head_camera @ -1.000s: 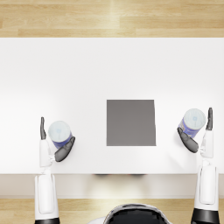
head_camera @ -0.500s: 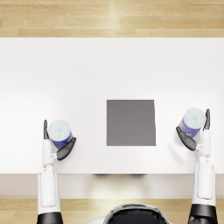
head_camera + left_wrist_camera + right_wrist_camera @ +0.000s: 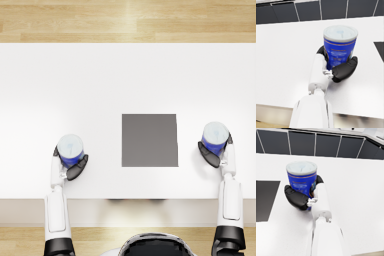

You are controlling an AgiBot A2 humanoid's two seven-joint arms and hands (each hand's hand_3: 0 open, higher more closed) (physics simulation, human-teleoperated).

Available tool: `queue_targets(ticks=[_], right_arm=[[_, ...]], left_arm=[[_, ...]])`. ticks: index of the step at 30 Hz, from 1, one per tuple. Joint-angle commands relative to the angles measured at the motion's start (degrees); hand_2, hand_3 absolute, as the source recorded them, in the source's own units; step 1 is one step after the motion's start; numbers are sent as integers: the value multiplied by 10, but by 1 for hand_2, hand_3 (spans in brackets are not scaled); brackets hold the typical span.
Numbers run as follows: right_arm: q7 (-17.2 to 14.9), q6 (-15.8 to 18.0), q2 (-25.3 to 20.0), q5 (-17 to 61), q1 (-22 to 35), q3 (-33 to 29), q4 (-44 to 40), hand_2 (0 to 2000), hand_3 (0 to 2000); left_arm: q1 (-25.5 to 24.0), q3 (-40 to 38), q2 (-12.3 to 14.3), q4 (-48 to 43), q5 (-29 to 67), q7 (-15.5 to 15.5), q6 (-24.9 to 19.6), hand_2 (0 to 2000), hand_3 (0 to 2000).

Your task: Pick up the blue can on the left and place it in the middle, then pick up the blue can on the right and place it on top of the can in the middle

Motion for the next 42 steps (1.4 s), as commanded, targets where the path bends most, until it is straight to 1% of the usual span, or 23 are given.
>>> queue_targets(ticks=[1,3,5,9,12,17,20,23,24,26,27,28,29,30,31,32,33,34,35,39,40,41,42], right_arm=[[1,-4,-1,0,-2,-2,75,2000,1520],[3,-7,-3,0,-5,4,140,2000,1520],[4,-4,-5,0,0,15,193,2000,1520],[5,-1,-9,0,7,39,265,2000,1520],[6,2,-13,0,14,39,279,2000,1520],[6,19,-20,0,30,44,304,2000,1520],[5,35,-25,0,43,56,314,2000,1520],[6,41,-29,0,47,65,321,2000,1520],[5,43,-31,0,49,66,323,2000,1520],[5,44,-34,0,55,73,330,2000,1520],[5,44,-36,0,61,76,333,2000,1520],[5,45,-39,0,65,80,335,2000,1520],[6,46,-41,0,70,81,334,2000,1520],[6,46,-44,0,77,84,333,2000,1520],[6,45,-46,0,80,87,334,2000,1520],[6,43,-47,0,83,89,335,2000,1520],[7,42,-50,0,90,92,334,2000,1520],[6,40,-52,0,93,93,335,2000,1520],[7,38,-55,0,100,97,333,2000,1520],[7,37,-65,0,115,110,337,2000,1520],[7,38,-65,0,115,109,337,2000,1520],[7,37,-66,0,115,108,337,2000,1520],[7,35,-68,0,116,112,336,2000,1520]], left_arm=[[-6,8,1,-100,0,8,3,2000,1520],[2,28,3,-160,0,17,6,2000,1520],[29,65,8,-174,0,22,6,2000,1520],[88,138,34,-127,0,24,7,2000,1520],[118,169,49,-92,0,25,4,2000,1520],[158,225,74,-23,-91,25,3,2000,1520],[190,268,95,44,-106,24,2,2000,1520],[228,285,119,123,-112,24,1,2000,1520],[235,289,124,138,-112,19,-3,2000,1520],[246,290,132,167,-114,-67,-4,2000,1520],[281,402,86,186,-114,-98,-4,2000,1520],[262,324,127,202,-115,-120,-3,2000,1520],[268,330,131,224,-114,-135,-3,2000,1520],[292,419,102,239,-114,-146,-3,2000,1520],[279,364,130,260,-115,-154,-2,2000,1520],[297,436,112,278,-114,-159,-2,2000,1520],[302,441,117,302,-115,-163,-2,2000,1520],[293,403,132,312,-115,-166,-1,2000,1520],[306,448,123,329,-114,-167,0,2000,1520],[314,469,131,367,-114,-171,3,2000,1520],[294,450,125,342,-115,-174,0,2000,1520],[328,526,120,375,-115,-176,-6,2000,1520],[331,525,124,388,-116,-179,-8,2000,1520]])
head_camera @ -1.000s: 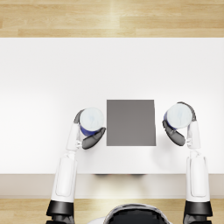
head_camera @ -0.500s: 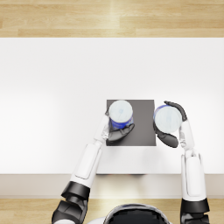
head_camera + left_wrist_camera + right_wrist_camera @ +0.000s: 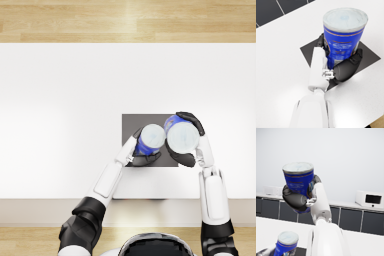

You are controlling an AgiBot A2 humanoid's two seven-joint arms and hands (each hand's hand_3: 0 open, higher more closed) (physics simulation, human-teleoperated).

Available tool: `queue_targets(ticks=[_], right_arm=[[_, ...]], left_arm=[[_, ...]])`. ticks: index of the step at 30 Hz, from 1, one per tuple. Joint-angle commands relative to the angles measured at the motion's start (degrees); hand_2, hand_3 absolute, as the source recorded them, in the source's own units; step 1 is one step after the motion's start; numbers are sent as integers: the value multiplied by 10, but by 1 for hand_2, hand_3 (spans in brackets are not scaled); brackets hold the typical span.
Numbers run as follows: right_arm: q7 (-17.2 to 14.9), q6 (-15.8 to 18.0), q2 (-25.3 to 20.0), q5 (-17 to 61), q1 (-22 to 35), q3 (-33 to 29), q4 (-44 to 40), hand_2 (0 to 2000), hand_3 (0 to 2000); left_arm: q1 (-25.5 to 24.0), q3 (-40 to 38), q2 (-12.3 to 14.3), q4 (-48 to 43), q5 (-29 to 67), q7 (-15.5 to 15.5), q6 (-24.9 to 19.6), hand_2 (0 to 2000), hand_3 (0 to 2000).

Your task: Pick up the blue can on the left and place it in the middle, then pick up the blue can on the right and place it on top of the can in the middle

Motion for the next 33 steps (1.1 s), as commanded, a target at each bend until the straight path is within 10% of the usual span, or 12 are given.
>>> queue_targets(ticks=[1,2,5,11,14,17,22,33], right_arm=[[0,-2,-5,0,15,4,3,2000,1520],[0,-3,-7,0,16,3,4,2000,1520],[0,0,-13,0,27,17,-3,2000,1520],[0,2,-29,0,45,63,-10,2000,1520],[0,2,-38,0,54,88,-10,2000,1520],[-86,-129,-46,0,60,109,-21,2000,1520],[-143,-172,-50,0,55,146,-49,2000,1520],[-154,-189,-56,0,38,162,-155,2000,1520]], left_arm=[[14,22,6,29,0,-2,-2,639,1193],[8,25,0,13,0,-2,0,0,867],[-26,-3,-26,-69,0,3,24,0,0],[-145,-106,-104,-327,1,14,43,0,0],[-224,-162,-150,-432,1,136,45,0,0],[-274,-188,-175,-454,1,181,45,0,0],[-306,-191,-188,-478,1,203,46,0,0],[-316,-210,-174,-493,1,207,46,0,0]])
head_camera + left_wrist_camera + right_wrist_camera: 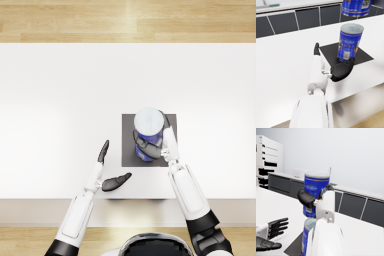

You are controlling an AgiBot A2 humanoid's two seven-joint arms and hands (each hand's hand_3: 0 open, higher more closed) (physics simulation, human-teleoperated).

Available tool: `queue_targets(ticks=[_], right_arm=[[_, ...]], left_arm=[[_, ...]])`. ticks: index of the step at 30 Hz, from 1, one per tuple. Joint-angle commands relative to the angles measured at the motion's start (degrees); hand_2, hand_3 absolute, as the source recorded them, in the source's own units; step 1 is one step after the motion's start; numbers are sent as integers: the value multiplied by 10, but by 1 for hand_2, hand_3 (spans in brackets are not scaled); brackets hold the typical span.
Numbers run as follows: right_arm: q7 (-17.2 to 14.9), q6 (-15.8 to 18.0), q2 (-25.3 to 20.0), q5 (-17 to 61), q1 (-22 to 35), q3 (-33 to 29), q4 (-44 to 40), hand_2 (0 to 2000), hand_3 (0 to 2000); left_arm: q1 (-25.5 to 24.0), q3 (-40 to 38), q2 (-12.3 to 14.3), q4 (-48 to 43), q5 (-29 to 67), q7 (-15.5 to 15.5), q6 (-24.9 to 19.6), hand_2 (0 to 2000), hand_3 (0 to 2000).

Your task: Pick up the blue can on the left and place it in the middle, then pick up the blue can on the right and place it on top of the can in the middle

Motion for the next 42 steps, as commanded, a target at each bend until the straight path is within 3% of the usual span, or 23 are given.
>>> queue_targets(ticks=[1,7,8,9,11,12,20,21,22,35,36,37,42], right_arm=[[0,-1,-2,0,2,-1,-32,2000,1520],[-2,-2,-5,0,-6,-15,-50,2000,1520],[-1,-2,-6,0,-7,-15,-51,639,1193],[-3,-12,-6,0,-8,-16,-52,0,867],[-6,-37,-7,0,-9,-17,-53,0,213],[-7,-45,-8,0,-9,-19,-47,0,0],[-9,-64,-15,0,-1,-28,-3,0,0],[-10,-65,151,0,111,181,6,0,0],[-10,-67,23,0,25,10,13,0,0],[-10,-68,-14,0,61,-68,136,0,0],[-10,-68,272,0,250,232,147,0,0],[-10,-68,50,0,92,-33,160,0,0],[-10,-69,65,1,86,-89,182,0,0]], left_arm=[[4,-5,4,-2,0,0,0,0,0],[-1,-18,12,0,0,0,0,0,0],[-1,-20,13,-2,0,0,0,0,0],[-2,-25,14,-4,0,0,0,0,0],[-4,-32,16,-10,0,0,0,0,0],[-4,-35,18,-14,0,0,0,0,0],[-5,-48,30,-22,0,0,0,0,0],[-4,-48,31,-26,0,0,0,0,0],[-4,-50,33,-31,0,0,0,0,0],[3,-76,54,-90,0,0,0,0,0],[5,-83,57,-102,0,0,0,0,0],[12,-95,62,-117,0,0,0,0,0],[49,-159,81,-173,0,0,0,0,0]])
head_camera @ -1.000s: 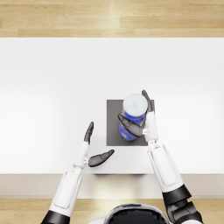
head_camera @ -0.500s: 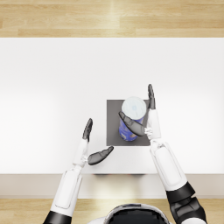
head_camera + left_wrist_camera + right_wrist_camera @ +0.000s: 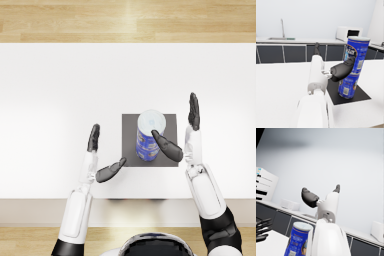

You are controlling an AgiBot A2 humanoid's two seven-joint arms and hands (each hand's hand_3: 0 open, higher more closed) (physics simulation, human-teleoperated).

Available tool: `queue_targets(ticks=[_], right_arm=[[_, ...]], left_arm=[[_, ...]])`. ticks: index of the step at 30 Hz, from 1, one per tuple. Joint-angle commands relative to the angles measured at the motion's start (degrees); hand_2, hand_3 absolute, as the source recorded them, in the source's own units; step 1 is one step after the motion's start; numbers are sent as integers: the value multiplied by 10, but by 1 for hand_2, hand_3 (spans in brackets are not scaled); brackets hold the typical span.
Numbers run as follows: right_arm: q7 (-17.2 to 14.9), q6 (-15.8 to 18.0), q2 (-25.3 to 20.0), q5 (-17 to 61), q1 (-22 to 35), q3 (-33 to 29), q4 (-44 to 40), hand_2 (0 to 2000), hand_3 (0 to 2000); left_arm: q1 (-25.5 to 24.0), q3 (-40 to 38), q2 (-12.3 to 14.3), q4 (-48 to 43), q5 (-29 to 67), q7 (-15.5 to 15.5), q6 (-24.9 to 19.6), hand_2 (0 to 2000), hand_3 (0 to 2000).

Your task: Pick up the blue can on the left and place it in the middle, then pick up the blue can on the right and place it on top of the can in the middle

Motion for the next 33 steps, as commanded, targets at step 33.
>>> queue_targets(ticks=[33], right_arm=[[158,191,2,-1,-67,-200,-8,0,0]], left_arm=[[52,-170,17,-31,0,0,0,0,0]])
